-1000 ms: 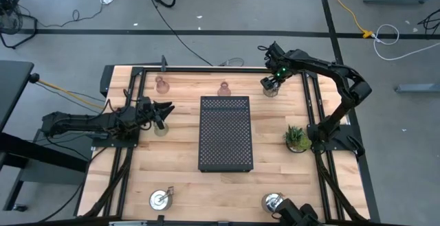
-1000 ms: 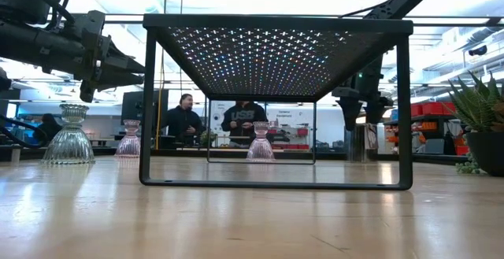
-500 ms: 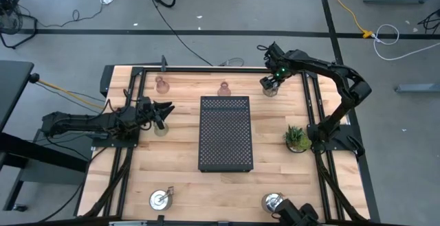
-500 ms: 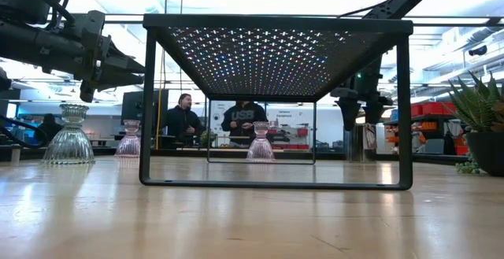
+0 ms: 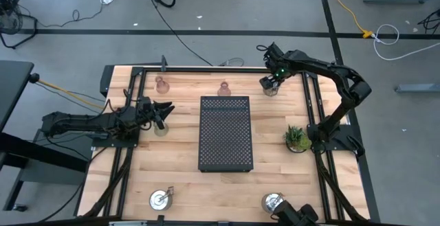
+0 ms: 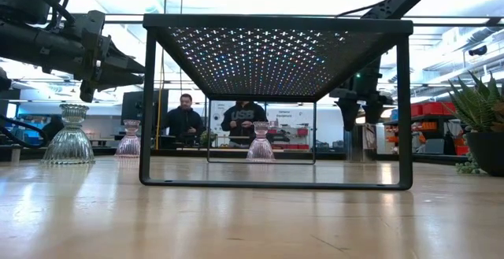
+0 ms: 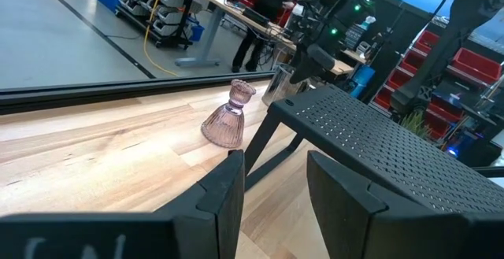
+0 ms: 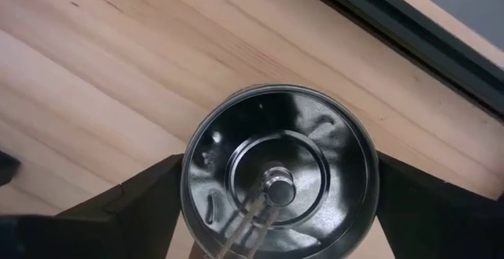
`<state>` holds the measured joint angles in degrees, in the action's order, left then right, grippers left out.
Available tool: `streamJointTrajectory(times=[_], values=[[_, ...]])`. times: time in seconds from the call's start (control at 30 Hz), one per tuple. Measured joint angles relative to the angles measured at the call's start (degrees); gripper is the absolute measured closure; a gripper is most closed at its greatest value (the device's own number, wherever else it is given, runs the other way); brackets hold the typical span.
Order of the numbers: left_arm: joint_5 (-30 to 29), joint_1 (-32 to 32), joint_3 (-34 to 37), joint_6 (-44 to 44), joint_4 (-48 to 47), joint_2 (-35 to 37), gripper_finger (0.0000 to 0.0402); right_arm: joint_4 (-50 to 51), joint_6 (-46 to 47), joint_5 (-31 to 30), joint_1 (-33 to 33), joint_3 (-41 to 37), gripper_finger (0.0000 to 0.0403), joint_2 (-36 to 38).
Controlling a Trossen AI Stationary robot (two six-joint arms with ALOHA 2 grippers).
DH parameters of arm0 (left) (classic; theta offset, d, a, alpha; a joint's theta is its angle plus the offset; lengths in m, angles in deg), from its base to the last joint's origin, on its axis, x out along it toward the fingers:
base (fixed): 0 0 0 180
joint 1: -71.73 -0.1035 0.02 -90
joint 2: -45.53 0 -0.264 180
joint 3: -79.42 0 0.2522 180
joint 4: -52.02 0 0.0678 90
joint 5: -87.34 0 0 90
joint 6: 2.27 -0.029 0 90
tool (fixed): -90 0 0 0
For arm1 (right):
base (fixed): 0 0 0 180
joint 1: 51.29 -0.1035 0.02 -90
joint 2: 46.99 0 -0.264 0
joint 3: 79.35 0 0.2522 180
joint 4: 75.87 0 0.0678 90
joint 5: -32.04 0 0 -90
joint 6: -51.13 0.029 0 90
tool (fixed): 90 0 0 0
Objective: Pick & Place candle stick holders
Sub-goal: Put the top brown scented candle on the shelf
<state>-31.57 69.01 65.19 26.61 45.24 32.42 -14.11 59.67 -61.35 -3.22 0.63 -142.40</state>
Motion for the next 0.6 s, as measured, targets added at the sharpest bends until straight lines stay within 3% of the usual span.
streamJointTrajectory(times=[0.13,0.3,0.6], values=[[0.00,0.02,0.00,0.00,0.00,0.00,0.0259,0.03,0.86,-0.61,0.00,-0.12,0.0023,-0.14],[0.01,0.00,0.00,-0.02,0.00,0.00,0.0259,0.28,1.44,-1.24,-0.10,-0.11,0.0068,-0.10],[0.02,0.02,0.00,-0.04,0.00,0.00,0.0259,1.16,1.10,-0.64,-0.26,-0.06,0.0070,-0.09]])
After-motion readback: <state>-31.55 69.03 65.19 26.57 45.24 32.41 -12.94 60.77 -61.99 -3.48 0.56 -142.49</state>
